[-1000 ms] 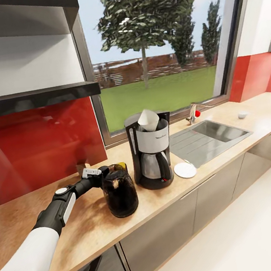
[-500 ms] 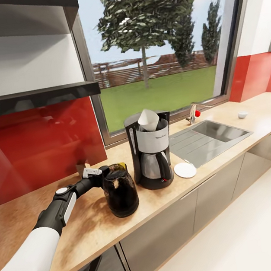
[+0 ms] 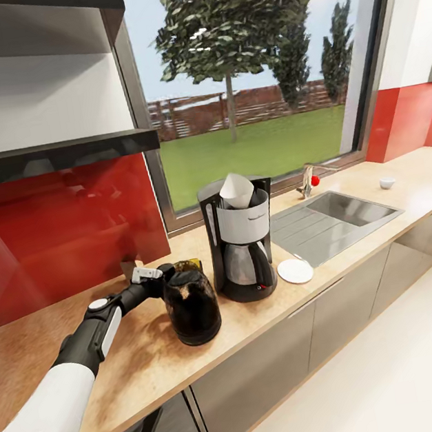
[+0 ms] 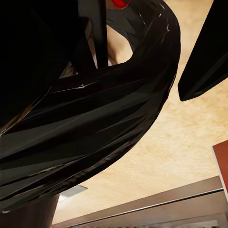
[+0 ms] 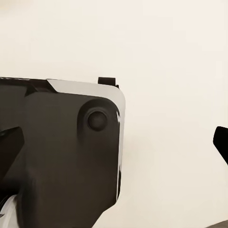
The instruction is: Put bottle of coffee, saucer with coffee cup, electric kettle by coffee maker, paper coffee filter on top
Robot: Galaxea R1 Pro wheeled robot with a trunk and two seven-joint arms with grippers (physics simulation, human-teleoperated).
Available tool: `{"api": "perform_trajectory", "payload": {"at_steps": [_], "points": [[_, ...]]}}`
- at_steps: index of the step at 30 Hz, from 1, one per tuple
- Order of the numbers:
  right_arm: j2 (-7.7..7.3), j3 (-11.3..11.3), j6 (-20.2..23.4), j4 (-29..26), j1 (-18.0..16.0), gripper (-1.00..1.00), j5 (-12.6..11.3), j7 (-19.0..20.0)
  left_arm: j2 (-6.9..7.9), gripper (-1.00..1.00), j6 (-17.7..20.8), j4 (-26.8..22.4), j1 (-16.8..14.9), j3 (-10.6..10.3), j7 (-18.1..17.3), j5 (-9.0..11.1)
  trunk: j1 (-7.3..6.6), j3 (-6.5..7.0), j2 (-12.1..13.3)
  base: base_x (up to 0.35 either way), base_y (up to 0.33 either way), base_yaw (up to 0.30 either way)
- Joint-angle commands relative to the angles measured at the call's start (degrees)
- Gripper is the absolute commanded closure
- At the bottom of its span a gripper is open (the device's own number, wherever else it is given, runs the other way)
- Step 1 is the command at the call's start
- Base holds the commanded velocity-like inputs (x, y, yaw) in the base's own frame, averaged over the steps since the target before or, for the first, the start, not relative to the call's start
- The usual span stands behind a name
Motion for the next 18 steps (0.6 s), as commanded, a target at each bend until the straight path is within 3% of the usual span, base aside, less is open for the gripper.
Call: {"api": "perform_trajectory", "payload": {"at_steps": [1, 6, 7, 18], "points": [[-0.02, -0.48, -0.17, 0.02, -0.04, -1.00, 0.32, 0.21, 0.04, 1.00, 0.44, 5.77, 0.35, -0.19, -0.04, 0.38, 0.05, -0.13, -0.08, 0.000, 0.000, 0.000], [-0.02, -0.48, -0.17, 0.02, -0.04, -1.00, 0.32, 0.20, 0.04, 1.00, 0.51, 5.68, 0.71, -0.24, -0.12, 0.44, 0.05, -0.13, -0.08, 0.000, 0.000, 0.000], [-0.02, -0.48, -0.17, 0.02, -0.04, -1.00, 0.32, 0.20, 0.04, -1.00, 0.54, 5.67, 0.73, -0.27, -0.13, 0.44, 0.05, -0.13, -0.08, 0.000, 0.000, 0.000], [-0.02, -0.48, -0.17, 0.02, -0.04, -1.00, 0.32, 0.21, 0.09, -1.00, 0.44, 5.58, 0.74, -0.24, -0.10, 0.38, 0.05, -0.13, -0.08, 0.000, 0.000, 0.000]]}}
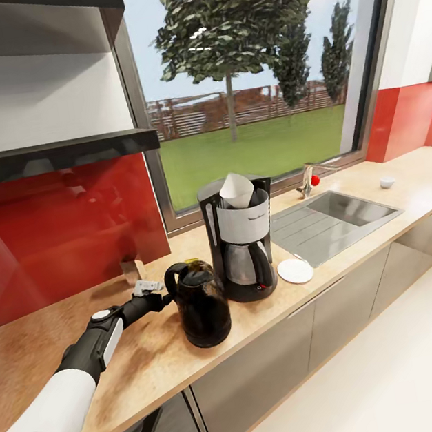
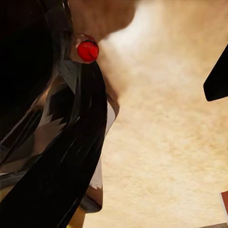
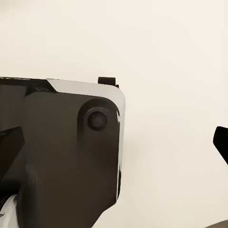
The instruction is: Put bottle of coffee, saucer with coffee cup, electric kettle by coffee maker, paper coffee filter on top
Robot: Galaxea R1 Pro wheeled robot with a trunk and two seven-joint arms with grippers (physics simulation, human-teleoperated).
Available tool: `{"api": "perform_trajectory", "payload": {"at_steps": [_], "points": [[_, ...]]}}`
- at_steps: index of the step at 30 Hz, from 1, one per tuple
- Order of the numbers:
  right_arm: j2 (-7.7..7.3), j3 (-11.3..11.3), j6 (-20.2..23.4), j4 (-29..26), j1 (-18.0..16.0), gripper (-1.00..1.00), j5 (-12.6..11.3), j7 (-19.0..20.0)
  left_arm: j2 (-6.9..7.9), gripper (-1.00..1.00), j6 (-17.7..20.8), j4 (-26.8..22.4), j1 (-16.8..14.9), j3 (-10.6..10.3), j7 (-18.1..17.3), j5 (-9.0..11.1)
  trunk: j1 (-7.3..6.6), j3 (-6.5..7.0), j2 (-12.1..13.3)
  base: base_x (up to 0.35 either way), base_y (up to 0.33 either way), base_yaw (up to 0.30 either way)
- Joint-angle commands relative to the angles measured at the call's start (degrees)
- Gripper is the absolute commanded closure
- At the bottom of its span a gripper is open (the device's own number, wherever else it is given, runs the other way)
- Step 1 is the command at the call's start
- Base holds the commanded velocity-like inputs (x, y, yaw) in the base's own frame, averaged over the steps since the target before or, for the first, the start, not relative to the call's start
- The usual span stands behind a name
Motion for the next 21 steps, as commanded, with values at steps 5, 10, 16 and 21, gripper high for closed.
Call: {"api": "perform_trajectory", "payload": {"at_steps": [5, 10, 16, 21], "points": [[-0.02, -0.48, -0.20, 0.02, -0.04, -1.00, 0.32, 0.21, 0.09, -1.00, 0.47, -0.09, -0.04, -0.15, -0.06, 0.41, 0.03, -0.12, -0.12, 0.000, 0.000, 0.000], [-0.02, -0.48, -0.23, 0.02, -0.04, -1.00, 0.32, 0.21, 0.10, -1.00, 0.42, -0.09, -0.04, -0.14, -0.06, 0.41, 0.03, -0.12, -0.12, 0.000, 0.000, 0.000], [-0.02, -0.48, -0.25, 0.02, -0.04, -1.00, 0.32, 0.21, 0.10, -1.00, 0.41, -0.09, -0.04, -0.14, 0.00, 0.41, 0.03, -0.12, -0.12, 0.000, 0.000, 0.000], [-0.02, -0.48, -0.25, 0.02, -0.04, -1.00, 0.32, 0.21, 0.10, -1.00, 0.41, -0.09, -0.04, -0.14, 0.02, 0.41, 0.03, -0.12, -0.12, -0.112, 0.000, 0.000]]}}
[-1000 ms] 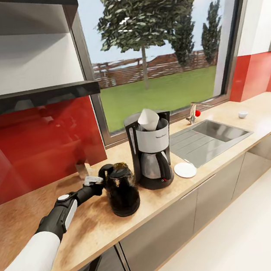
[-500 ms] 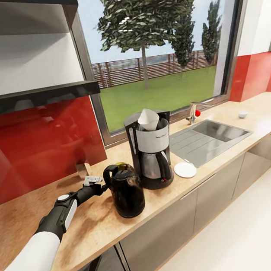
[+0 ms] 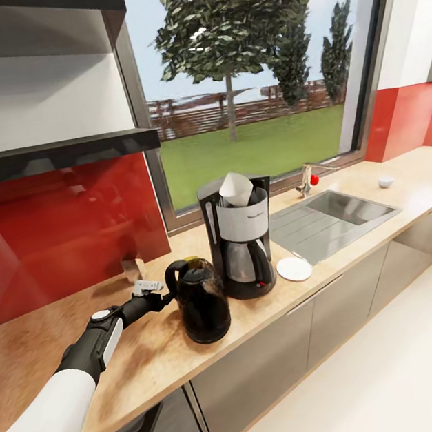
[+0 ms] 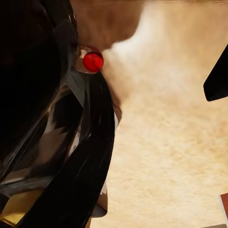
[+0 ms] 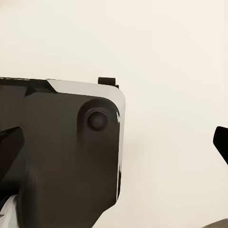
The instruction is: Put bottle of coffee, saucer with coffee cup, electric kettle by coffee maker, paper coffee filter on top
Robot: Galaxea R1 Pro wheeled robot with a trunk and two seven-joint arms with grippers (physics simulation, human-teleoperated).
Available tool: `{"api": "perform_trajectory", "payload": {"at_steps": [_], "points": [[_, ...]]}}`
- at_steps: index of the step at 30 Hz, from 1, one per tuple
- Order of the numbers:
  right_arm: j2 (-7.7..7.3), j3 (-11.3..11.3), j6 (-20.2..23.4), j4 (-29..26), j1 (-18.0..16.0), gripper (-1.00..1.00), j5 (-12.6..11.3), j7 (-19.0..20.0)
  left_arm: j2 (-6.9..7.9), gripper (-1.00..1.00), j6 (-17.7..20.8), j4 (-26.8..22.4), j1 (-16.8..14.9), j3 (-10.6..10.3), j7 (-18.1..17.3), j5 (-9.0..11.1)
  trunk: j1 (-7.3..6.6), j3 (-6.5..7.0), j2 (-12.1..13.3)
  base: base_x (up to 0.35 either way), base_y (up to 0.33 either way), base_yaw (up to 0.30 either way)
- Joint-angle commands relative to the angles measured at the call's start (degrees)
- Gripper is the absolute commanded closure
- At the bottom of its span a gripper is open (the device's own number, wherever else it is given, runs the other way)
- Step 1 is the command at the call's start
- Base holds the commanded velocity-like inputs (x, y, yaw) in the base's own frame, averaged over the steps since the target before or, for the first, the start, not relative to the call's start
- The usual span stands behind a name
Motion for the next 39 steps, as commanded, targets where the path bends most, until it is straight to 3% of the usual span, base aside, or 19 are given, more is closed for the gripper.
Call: {"api": "perform_trajectory", "payload": {"at_steps": [1, 15, 32, 39], "points": [[-0.01, -0.48, -0.17, 0.01, -0.04, -1.00, 0.32, 0.22, 0.06, -1.00, 0.50, -0.09, -0.04, -0.19, -0.04, 0.41, 0.02, -0.12, -0.12, -0.059, 0.000, 0.000], [-0.01, -0.48, -0.17, 0.01, -0.04, -1.00, 0.32, 0.22, 0.07, -1.00, 0.50, -0.09, -0.04, -0.10, -0.06, 0.41, 0.02, -0.12, -0.12, -0.042, 0.000, 0.000], [-0.01, -0.48, -0.10, 0.01, -0.04, -1.00, 0.32, 0.22, 0.19, -1.00, 0.50, 0.10, 0.31, 0.02, -0.10, 0.35, 0.02, -0.12, -0.12, -0.320, 0.000, 0.000], [-0.01, -0.48, -0.10, 0.01, -0.04, -1.00, 0.32, 0.22, 0.51, -1.00, -1.58, -0.06, 3.51, 0.07, -0.14, 0.66, 0.02, -0.12, -0.12, -0.336, 0.000, 0.000]]}}
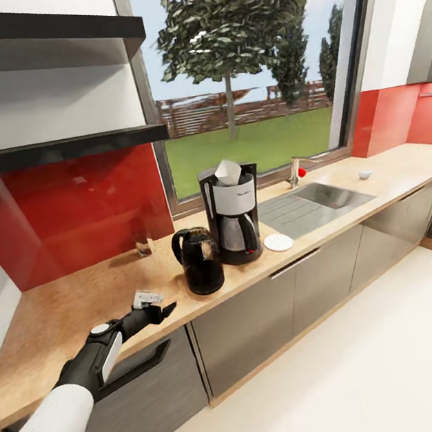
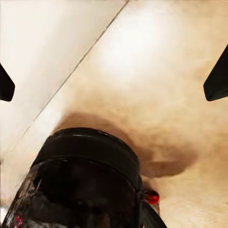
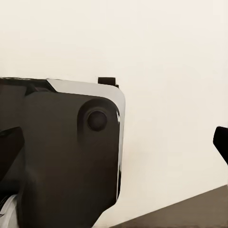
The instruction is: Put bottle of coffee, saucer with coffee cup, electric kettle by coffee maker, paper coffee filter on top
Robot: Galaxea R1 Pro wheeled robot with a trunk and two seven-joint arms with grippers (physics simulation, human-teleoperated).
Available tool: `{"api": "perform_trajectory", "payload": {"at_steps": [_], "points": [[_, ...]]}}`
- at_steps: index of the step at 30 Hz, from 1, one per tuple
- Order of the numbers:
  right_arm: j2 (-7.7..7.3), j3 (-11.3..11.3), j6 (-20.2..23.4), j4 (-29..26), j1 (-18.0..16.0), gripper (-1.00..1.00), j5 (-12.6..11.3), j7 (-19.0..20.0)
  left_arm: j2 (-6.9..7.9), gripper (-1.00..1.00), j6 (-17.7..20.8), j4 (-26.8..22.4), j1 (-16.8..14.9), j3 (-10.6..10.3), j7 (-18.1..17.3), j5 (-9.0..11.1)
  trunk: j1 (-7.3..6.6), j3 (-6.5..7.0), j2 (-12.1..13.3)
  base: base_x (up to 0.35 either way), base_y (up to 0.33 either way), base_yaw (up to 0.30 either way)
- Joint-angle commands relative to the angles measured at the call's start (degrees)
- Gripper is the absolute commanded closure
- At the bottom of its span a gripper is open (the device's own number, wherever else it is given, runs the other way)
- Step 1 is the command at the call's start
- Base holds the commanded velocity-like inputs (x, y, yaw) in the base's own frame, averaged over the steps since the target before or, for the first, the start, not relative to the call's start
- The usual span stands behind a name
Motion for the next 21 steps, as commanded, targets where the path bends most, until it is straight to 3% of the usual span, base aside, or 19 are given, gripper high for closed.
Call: {"api": "perform_trajectory", "payload": {"at_steps": [1, 2, 6, 14, 21], "points": [[-0.02, -0.48, -0.19, 0.02, -0.04, -1.00, 0.32, 0.22, 0.08, -1.00, -0.76, -0.10, 0.69, -0.19, -0.08, 0.52, 0.00, -0.12, -0.13, -0.336, 0.000, 0.000], [-0.02, -0.48, -0.22, 0.02, -0.04, -1.00, 0.32, 0.22, 0.02, -1.00, -4.82, -0.15, 2.94, -0.28, -0.13, 0.61, 0.00, -0.12, -0.13, -0.330, 0.000, 0.000], [0.03, -0.47, -0.29, 0.02, -0.04, -1.00, 0.34, 0.22, -0.25, -1.00, -8.07, -2.51, 7.72, -0.41, -0.45, 0.55, 0.00, -0.12, -0.13, -0.242, 0.000, 0.000], [0.29, -0.47, -0.45, 0.03, -0.04, -1.00, 0.35, 0.22, -0.39, -1.00, -12.68, -11.91, 18.51, -0.45, -0.64, 0.70, 0.00, -0.12, -0.13, -0.042, 0.000, 0.000], [0.41, -0.58, -0.62, -0.01, -0.04, -1.00, 0.06, 0.22, -0.47, -1.00, -13.78, -19.03, 28.82, -0.45, -0.48, 0.80, 0.00, -0.12, -0.13, -0.003, 0.000, 0.000]]}}
